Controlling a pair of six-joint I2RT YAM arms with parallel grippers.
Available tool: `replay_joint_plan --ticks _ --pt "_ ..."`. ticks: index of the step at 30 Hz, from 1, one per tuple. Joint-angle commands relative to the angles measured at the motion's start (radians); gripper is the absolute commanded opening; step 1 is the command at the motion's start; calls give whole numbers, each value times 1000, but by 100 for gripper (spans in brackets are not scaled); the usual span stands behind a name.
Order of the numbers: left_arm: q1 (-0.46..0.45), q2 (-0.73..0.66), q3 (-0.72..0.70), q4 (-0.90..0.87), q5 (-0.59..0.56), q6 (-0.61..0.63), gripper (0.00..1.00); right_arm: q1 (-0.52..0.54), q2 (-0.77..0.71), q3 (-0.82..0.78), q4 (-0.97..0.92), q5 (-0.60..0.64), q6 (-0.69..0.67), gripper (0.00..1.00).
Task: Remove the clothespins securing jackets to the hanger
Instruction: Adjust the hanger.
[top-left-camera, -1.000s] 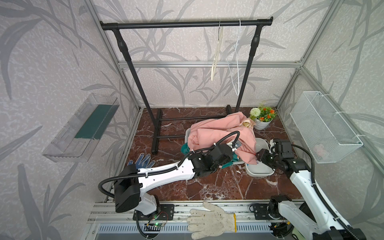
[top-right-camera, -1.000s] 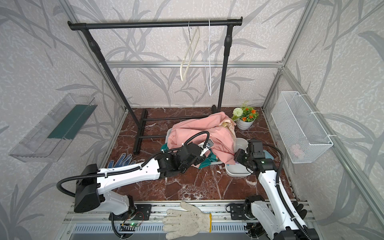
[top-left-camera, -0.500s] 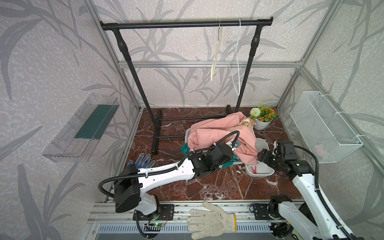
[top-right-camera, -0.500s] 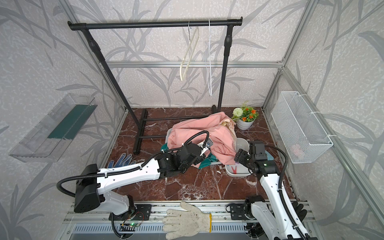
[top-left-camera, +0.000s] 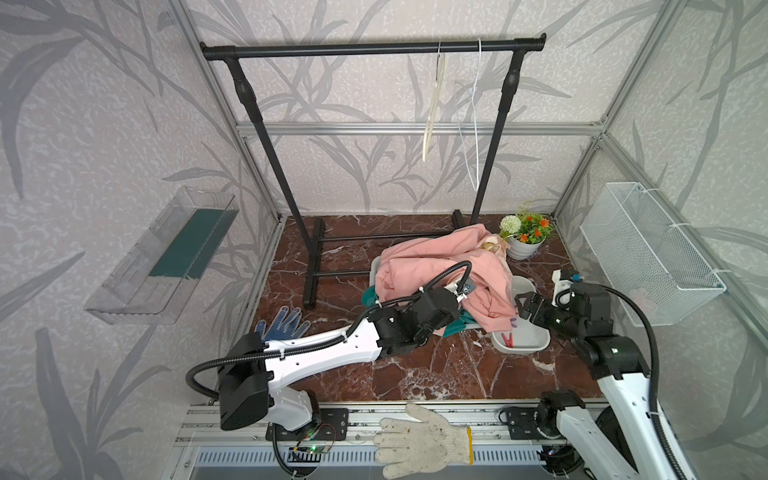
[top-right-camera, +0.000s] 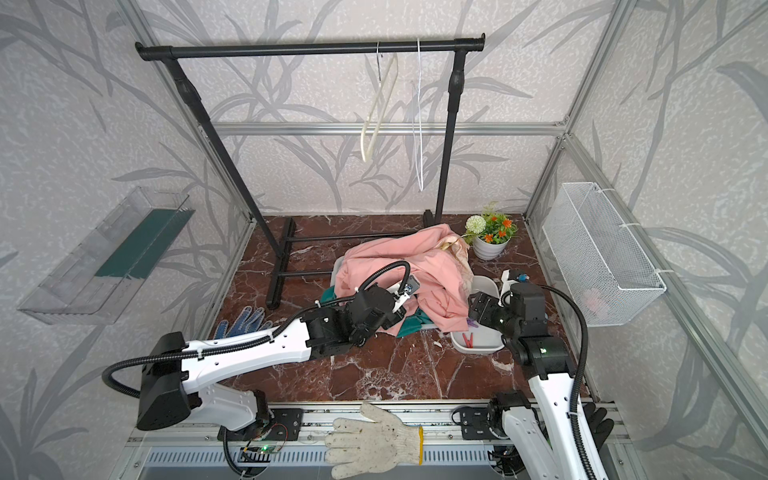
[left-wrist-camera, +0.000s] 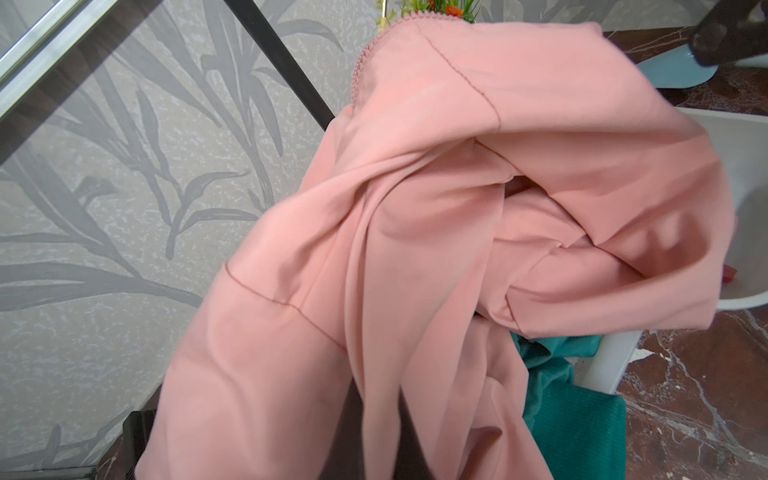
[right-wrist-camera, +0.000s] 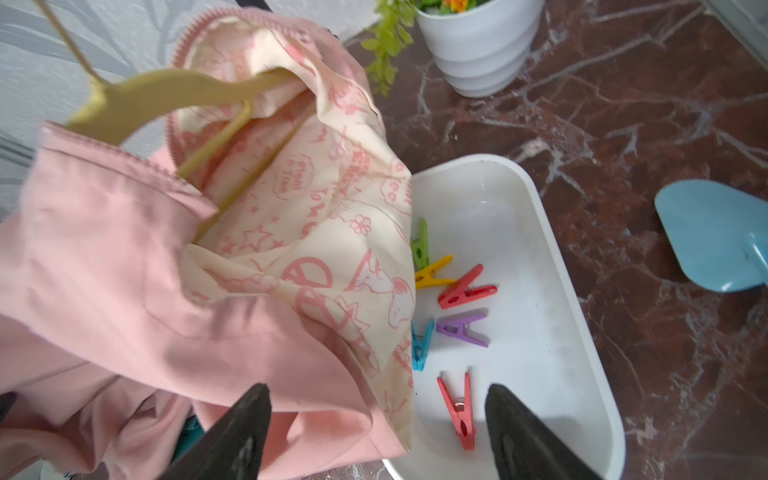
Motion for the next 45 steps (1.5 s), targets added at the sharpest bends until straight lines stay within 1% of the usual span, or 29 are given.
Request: replay_joint_plan --ticks 1,6,11,13,15,18,21,25,29,32,39,42,43,45 --pt "12 -82 -49 8 -16 -14 0 -4 -17 38 95 -43 -43 81" --pt "17 -186 -124 67 37 -4 0 -4 19 59 223 -92 -31 81" --pt "31 -254 -174 90 98 -7 0 -1 118 112 370 -216 2 81" --pt "37 -272 -180 90 121 -13 0 16 168 135 416 -253 -2 79" --pt "43 -288 -187 91 145 -20 0 65 205 151 460 -229 -18 79" --pt "56 -308 -190 83 167 -46 0 166 242 164 510 -158 -64 79" --pt "75 -329 -190 72 209 -72 0 237 277 173 546 -91 -95 79" --pt "89 -351 -196 69 255 -93 0 272 335 187 606 -78 -87 77" --pt "94 -358 -201 56 272 -110 0 288 362 192 670 -64 -71 73" --pt "97 -361 -210 61 281 -124 0 290 376 201 682 -44 -69 71" --pt "100 -365 -212 65 293 -129 0 310 433 246 697 -88 -43 56" --pt "102 -370 -221 76 287 -134 0 320 459 265 688 -93 -33 43" --pt "103 -371 -224 79 285 -136 0 322 468 266 690 -98 -28 41" --pt "106 -377 -227 89 270 -153 0 331 482 274 687 -101 -23 40"
